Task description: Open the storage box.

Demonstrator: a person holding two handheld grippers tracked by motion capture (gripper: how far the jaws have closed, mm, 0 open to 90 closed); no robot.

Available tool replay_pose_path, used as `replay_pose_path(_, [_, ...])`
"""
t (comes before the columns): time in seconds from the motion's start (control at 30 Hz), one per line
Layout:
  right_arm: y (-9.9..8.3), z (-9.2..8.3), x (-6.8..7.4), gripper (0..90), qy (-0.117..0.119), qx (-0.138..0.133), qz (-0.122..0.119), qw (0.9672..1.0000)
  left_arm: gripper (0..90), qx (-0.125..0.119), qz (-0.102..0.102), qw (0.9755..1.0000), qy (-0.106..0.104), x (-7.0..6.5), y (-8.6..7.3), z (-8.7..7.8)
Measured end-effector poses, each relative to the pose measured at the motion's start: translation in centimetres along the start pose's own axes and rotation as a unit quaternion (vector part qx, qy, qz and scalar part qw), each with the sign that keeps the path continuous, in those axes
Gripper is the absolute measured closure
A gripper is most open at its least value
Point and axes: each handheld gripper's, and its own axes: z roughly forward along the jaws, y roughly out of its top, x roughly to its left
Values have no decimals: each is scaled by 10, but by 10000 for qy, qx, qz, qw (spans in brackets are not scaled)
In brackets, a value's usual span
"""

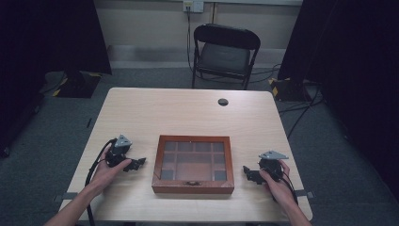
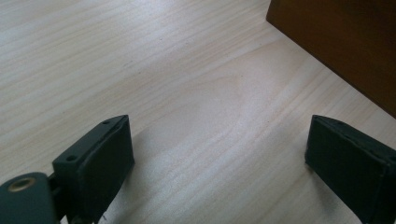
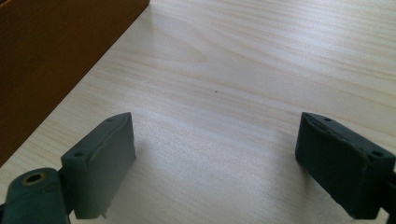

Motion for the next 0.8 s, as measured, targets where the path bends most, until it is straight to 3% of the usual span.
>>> replay_pose_path(0.07, [0,0,0,113,-1,-1,-3,10000,87,4,-17,10000,23,-1,1,0])
replay_pose_path(0.17, [0,0,0,113,1,0,1,10000,182,10,-10,10000,-24,-2,4,-3])
replay_pose_path(0.27, [0,0,0,113,0,0,1,10000,167,-99,10,9999,-20,-4,7,-7])
replay_pose_path(0.4, [0,0,0,113,2,2,1,10000,182,-274,-149,9995,-69,-5,12,-14])
replay_pose_path(0.53, [0,0,0,113,1,0,0,10000,198,-411,-284,9984,-270,-6,17,-22])
replay_pose_path(0.6, [0,0,0,113,-1,-1,-2,10000,254,-479,-215,9982,-304,-8,21,-25])
replay_pose_path(0.8, [0,0,0,113,2,0,1,10000,247,-589,-83,9973,-423,-16,27,-32])
